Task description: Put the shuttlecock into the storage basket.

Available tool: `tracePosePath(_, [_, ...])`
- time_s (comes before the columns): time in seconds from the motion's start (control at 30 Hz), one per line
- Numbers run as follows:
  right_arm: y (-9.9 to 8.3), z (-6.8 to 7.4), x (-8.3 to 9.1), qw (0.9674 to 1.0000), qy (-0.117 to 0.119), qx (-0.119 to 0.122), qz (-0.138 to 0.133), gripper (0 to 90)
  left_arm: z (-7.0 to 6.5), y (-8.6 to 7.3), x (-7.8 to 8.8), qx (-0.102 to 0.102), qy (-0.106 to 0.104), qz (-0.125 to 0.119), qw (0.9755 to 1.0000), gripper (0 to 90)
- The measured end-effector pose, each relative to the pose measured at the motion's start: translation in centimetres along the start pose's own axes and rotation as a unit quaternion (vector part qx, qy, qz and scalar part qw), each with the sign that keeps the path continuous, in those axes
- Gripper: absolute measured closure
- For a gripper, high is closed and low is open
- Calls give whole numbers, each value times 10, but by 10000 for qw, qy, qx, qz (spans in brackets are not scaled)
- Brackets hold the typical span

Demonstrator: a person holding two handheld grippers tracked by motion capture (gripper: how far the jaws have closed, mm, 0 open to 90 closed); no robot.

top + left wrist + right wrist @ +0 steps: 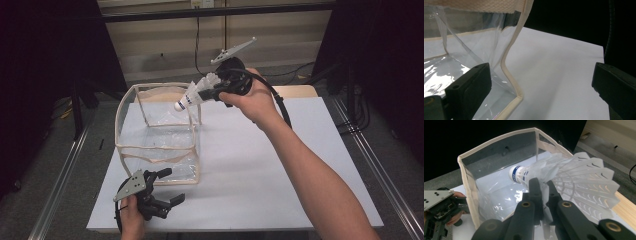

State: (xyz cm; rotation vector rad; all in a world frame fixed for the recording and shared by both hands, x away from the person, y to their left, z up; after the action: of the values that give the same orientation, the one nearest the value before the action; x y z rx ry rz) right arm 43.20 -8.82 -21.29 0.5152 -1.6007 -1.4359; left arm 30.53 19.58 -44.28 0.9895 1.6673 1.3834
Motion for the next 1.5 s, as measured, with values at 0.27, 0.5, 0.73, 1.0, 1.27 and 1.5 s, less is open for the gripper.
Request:
tracePosePath(0.27, [1, 3, -3, 10000, 56, 23, -25, 873, 0, 0, 1, 10, 6, -1, 10000, 27])
tracePosePath(0.5, [3, 6, -7, 9999, 102, 80, -13, 873, 0, 0, 0, 6, 8, -2, 10000, 28])
tracePosePath(0.73, [4, 10, -15, 9998, 164, 113, 21, 873, 0, 0, 1, 8, 6, -2, 10000, 28])
tracePosePath(1.0, [7, 14, -23, 9996, 232, 170, 37, 873, 0, 0, 1, 7, 15, -6, 10000, 27])
tracePosePath(1.27, [7, 13, -32, 9993, 298, 183, 88, 873, 1, 0, 2, 9, 23, 12, 10000, 28])
tracePosePath(1.5, [8, 12, -38, 9992, 331, 197, 121, 873, 1, -1, 1, 19, 6, 50, 10000, 28])
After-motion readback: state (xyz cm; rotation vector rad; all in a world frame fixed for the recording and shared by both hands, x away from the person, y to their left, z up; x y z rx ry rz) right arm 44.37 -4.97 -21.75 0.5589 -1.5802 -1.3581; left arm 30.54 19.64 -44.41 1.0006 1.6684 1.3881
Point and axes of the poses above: each handheld gripper's, and its own axes: x roughly backward along the jaws, y roughly out of its top, z roughly to its left, the point moved 1 cm from there along -x, roughly forward along the jaws, and after that the axes turned 14 degrees about -z, right-handed, at the moved point
